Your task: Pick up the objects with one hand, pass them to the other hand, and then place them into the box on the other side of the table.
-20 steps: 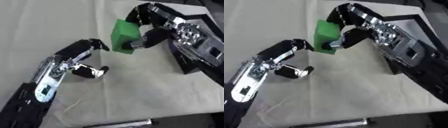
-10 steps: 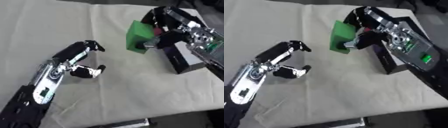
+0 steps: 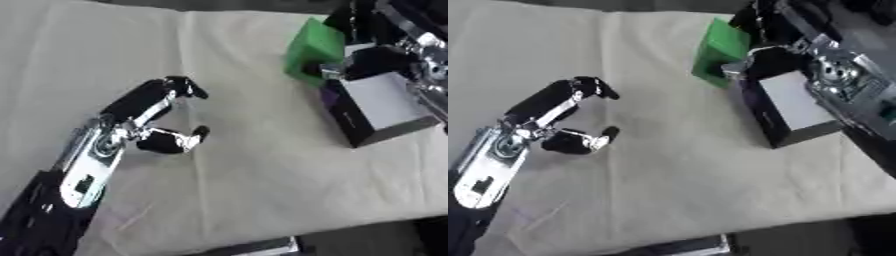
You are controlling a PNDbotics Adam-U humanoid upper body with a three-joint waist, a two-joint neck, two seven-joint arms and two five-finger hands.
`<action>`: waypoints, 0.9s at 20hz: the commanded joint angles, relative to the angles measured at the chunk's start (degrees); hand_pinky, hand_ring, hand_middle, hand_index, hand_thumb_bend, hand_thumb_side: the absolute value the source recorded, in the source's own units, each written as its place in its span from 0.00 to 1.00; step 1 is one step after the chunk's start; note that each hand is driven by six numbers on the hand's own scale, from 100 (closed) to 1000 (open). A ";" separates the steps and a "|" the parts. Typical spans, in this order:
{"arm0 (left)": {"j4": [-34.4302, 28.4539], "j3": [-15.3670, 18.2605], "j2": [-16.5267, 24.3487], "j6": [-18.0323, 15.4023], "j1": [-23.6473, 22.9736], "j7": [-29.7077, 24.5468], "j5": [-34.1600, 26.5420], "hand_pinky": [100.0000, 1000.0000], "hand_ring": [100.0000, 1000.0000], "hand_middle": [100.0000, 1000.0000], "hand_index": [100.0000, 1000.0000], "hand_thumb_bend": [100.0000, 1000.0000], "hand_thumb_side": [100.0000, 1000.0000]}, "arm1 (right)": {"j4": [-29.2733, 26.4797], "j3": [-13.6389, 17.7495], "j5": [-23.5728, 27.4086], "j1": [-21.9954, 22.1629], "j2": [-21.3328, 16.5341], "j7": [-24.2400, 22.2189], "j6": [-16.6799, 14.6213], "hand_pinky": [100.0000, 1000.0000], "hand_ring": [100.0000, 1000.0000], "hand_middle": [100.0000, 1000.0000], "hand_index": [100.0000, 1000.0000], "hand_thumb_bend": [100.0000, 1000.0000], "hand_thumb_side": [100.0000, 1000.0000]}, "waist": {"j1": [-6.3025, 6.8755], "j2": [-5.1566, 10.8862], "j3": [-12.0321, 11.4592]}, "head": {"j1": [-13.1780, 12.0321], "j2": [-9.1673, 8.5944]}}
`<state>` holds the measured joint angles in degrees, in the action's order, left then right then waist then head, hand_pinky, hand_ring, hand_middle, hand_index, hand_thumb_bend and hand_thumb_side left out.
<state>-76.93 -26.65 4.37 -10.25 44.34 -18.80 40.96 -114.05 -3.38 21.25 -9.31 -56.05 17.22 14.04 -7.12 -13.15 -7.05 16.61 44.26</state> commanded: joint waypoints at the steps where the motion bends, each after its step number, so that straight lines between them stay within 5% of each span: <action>1: -1.84 0.56 0.62 0.39 0.70 0.11 -0.67 0.82 0.72 0.69 0.78 0.19 0.26 | -0.54 3.43 1.62 1.45 -3.24 2.80 -1.01 0.52 0.44 0.26 0.38 0.62 0.00 | 0.98 1.44 0.29 | 0.31 -0.14; 18: -5.01 1.03 1.53 1.56 0.26 0.11 -1.92 0.82 0.72 0.69 0.78 0.18 0.26 | -0.54 11.00 3.87 12.67 -3.37 13.18 -4.28 0.52 0.44 0.26 0.38 0.62 0.00 | 1.77 -0.20 0.15 | 2.64 -0.14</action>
<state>-80.56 -26.23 5.50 -8.85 43.85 -18.78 39.25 -114.05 6.18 24.86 3.44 -57.63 29.54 9.87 -6.02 -13.30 -7.04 18.84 44.27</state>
